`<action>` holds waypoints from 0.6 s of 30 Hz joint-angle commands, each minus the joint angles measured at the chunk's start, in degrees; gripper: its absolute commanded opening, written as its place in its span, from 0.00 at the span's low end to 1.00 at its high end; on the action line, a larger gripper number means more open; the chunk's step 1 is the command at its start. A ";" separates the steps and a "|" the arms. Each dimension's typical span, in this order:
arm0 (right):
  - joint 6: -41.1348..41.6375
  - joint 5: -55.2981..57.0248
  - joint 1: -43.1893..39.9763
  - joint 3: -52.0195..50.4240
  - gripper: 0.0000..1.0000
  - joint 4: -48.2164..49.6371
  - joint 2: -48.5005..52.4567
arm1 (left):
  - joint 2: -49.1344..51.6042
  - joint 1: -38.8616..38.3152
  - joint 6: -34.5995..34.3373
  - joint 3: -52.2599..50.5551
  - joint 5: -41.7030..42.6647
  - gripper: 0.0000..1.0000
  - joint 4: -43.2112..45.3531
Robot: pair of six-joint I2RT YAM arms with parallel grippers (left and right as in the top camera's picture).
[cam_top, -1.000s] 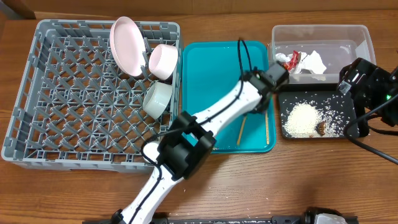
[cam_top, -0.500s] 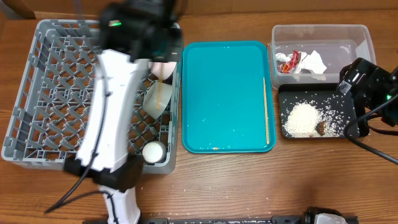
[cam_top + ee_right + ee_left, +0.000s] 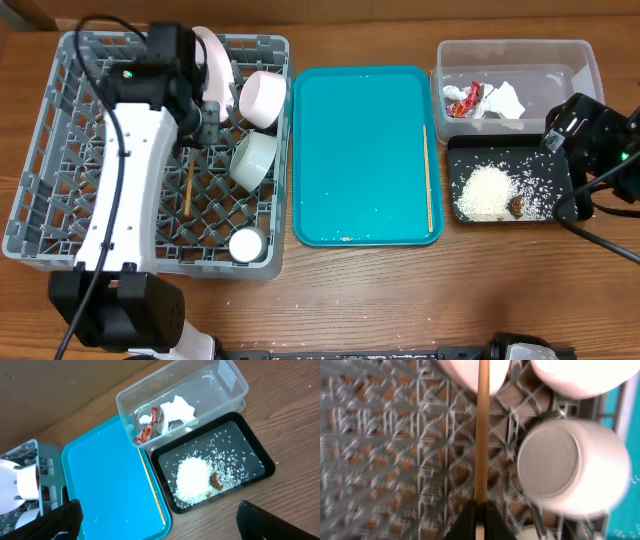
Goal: Sort waste into correct bins and load items into the dishwasher
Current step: 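Grasp one chopstick with the left gripper and insert it into the rack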
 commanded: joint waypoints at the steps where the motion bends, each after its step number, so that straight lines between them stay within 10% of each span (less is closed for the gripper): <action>1: 0.00 0.35 -0.37 0.85 1.00 0.33 -0.20 | -0.57 0.00 2.51 -8.59 -1.14 0.04 6.16; 7: 0.00 0.35 -0.37 0.85 1.00 0.33 -0.20 | -0.57 0.00 2.38 -18.10 -1.20 0.05 14.40; 11: 0.00 0.35 -0.37 0.85 1.00 0.33 -0.20 | -0.61 -0.02 -3.06 -19.10 -1.18 0.51 15.32; 18: 0.00 0.35 -0.37 0.85 1.00 0.33 -0.20 | -0.85 -1.27 -4.17 -7.72 2.82 0.52 8.83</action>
